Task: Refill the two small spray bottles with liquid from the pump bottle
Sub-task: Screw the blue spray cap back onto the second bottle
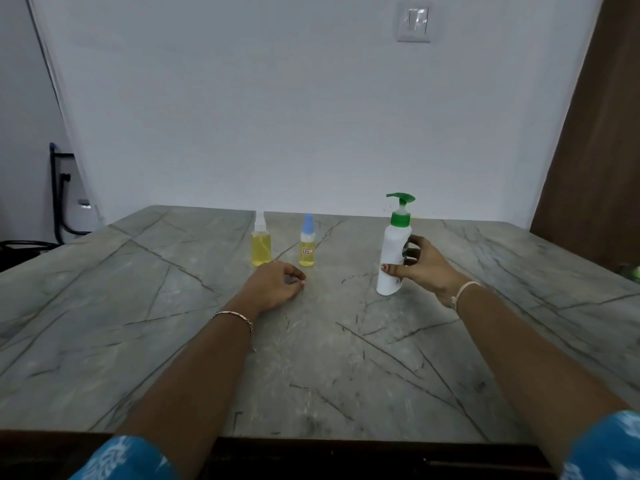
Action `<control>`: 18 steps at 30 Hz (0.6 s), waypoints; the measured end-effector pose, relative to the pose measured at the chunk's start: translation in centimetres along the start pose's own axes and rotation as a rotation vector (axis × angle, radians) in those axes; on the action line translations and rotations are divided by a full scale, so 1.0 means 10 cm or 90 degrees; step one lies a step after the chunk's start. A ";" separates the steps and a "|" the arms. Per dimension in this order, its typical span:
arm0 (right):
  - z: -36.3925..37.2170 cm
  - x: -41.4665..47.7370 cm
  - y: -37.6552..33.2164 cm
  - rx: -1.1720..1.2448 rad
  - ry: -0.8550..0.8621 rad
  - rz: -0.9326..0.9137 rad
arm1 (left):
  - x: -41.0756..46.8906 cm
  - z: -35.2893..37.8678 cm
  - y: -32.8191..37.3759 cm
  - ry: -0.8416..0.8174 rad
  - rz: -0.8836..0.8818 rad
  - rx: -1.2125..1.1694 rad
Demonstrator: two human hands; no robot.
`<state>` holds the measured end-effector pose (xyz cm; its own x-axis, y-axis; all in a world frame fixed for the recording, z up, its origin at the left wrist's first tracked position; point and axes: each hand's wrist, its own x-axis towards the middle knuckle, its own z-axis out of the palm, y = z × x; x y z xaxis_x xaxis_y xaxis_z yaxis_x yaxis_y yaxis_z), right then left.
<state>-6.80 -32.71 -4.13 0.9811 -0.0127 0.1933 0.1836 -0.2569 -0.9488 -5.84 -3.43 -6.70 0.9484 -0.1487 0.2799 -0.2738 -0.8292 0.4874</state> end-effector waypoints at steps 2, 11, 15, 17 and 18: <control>0.06 0.00 0.00 -0.006 0.029 -0.001 | -0.01 0.00 -0.01 -0.010 -0.010 -0.012; 0.42 0.18 -0.03 -0.103 0.136 -0.012 | -0.03 -0.01 0.00 -0.034 -0.020 -0.020; 0.55 0.27 -0.05 -0.143 0.157 -0.006 | -0.02 -0.01 0.02 -0.036 -0.023 -0.025; 0.61 0.33 -0.05 -0.165 0.162 0.000 | -0.01 -0.01 0.02 -0.039 -0.023 -0.020; 0.62 0.37 -0.05 -0.174 0.162 0.006 | 0.00 -0.01 0.02 -0.038 -0.022 -0.016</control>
<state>-2.92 -26.62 -4.47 0.9295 -0.2474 0.2736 0.1177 -0.5040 -0.8557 -5.96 -3.56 -6.50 0.9653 -0.1524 0.2122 -0.2432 -0.8207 0.5171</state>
